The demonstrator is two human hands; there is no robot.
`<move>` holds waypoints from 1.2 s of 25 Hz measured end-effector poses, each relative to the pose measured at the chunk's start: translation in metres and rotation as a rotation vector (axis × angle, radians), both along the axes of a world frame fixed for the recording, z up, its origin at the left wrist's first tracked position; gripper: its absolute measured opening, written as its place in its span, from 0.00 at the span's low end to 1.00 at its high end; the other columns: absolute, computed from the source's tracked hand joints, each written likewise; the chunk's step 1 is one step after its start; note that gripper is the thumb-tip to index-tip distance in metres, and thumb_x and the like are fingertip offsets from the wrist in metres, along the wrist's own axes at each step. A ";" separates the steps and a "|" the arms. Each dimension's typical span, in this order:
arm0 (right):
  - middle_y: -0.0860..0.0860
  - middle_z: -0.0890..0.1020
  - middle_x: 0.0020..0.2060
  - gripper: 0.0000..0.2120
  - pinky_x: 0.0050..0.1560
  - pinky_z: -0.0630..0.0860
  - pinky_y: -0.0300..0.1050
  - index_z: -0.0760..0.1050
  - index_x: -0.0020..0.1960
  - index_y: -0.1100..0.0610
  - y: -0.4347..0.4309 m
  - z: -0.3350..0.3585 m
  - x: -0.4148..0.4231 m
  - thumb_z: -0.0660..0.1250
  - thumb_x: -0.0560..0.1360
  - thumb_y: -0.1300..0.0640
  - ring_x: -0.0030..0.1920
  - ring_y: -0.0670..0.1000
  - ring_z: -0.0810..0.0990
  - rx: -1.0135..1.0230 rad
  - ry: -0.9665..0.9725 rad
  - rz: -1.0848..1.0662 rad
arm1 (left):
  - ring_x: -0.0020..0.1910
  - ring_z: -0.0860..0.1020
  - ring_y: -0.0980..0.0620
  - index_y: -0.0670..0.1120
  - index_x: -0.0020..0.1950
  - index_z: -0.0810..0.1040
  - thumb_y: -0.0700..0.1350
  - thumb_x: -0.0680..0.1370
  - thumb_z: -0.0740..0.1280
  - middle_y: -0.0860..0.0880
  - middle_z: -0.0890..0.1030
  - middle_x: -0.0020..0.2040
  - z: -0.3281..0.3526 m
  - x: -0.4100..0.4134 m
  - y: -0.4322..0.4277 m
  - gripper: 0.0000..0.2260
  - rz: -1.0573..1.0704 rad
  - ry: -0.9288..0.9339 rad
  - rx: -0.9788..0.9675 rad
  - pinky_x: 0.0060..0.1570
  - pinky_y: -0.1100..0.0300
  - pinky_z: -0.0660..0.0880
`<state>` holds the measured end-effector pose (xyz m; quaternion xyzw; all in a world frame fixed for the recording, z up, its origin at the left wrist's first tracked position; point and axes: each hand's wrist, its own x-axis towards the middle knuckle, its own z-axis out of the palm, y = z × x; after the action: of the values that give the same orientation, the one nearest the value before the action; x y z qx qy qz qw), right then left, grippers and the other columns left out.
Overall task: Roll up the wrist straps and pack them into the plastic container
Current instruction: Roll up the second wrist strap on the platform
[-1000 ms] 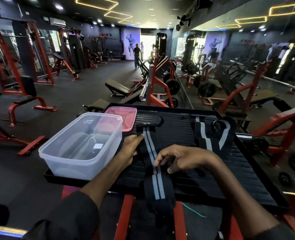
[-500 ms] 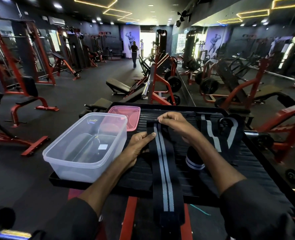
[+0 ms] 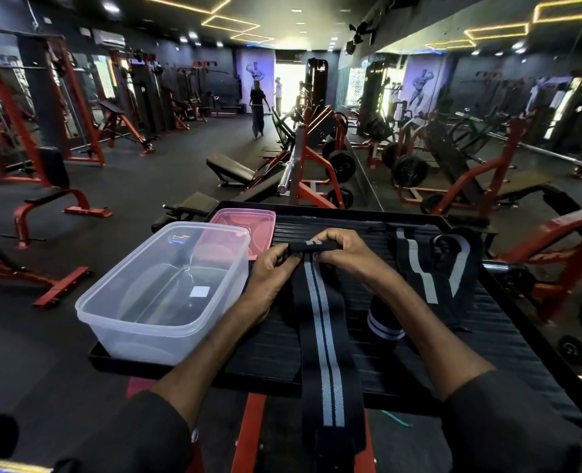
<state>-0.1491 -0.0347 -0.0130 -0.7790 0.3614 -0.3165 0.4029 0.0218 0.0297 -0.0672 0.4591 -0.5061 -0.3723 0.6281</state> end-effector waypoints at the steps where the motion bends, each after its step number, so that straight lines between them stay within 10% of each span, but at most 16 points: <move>1: 0.55 0.86 0.47 0.13 0.48 0.79 0.46 0.83 0.54 0.57 0.002 0.007 -0.002 0.73 0.70 0.66 0.46 0.47 0.82 0.042 -0.014 0.039 | 0.55 0.81 0.44 0.46 0.56 0.83 0.40 0.79 0.68 0.37 0.83 0.58 0.000 0.001 -0.001 0.07 0.012 0.011 -0.007 0.64 0.39 0.73; 3: 0.51 0.86 0.50 0.15 0.45 0.76 0.34 0.82 0.60 0.59 0.010 0.023 -0.008 0.73 0.74 0.66 0.45 0.41 0.83 0.165 -0.085 0.086 | 0.55 0.80 0.42 0.40 0.59 0.82 0.40 0.79 0.68 0.35 0.82 0.59 -0.001 0.001 -0.002 0.09 0.002 0.058 0.003 0.64 0.37 0.72; 6: 0.47 0.87 0.49 0.12 0.48 0.69 0.42 0.83 0.60 0.55 0.014 0.032 -0.012 0.73 0.76 0.58 0.47 0.39 0.82 0.281 -0.172 0.051 | 0.60 0.80 0.38 0.36 0.63 0.79 0.38 0.80 0.67 0.33 0.81 0.60 0.001 -0.002 0.000 0.12 -0.034 0.096 -0.007 0.64 0.39 0.73; 14: 0.51 0.85 0.50 0.10 0.44 0.74 0.28 0.80 0.59 0.64 0.019 0.010 -0.023 0.68 0.81 0.59 0.45 0.35 0.82 0.004 -0.148 0.084 | 0.55 0.82 0.44 0.42 0.61 0.81 0.39 0.80 0.69 0.37 0.83 0.59 0.012 -0.004 0.015 0.11 -0.144 0.121 0.029 0.55 0.52 0.78; 18: 0.58 0.85 0.52 0.07 0.57 0.79 0.49 0.82 0.57 0.62 0.008 -0.003 -0.025 0.70 0.80 0.61 0.55 0.57 0.84 -0.159 -0.180 0.096 | 0.54 0.82 0.49 0.48 0.61 0.81 0.41 0.78 0.71 0.43 0.85 0.56 0.025 -0.002 0.017 0.11 -0.186 0.031 0.119 0.55 0.54 0.77; 30: 0.56 0.83 0.54 0.07 0.60 0.78 0.52 0.78 0.59 0.58 0.021 -0.006 -0.032 0.67 0.81 0.60 0.57 0.56 0.82 -0.198 -0.231 0.137 | 0.49 0.83 0.55 0.47 0.53 0.82 0.37 0.75 0.73 0.48 0.86 0.49 0.032 -0.010 0.022 0.09 0.067 -0.199 -0.096 0.51 0.62 0.79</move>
<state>-0.1813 -0.0140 -0.0187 -0.7962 0.2259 -0.4097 0.3836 0.0123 0.0514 -0.0355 0.4801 -0.5674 -0.2790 0.6080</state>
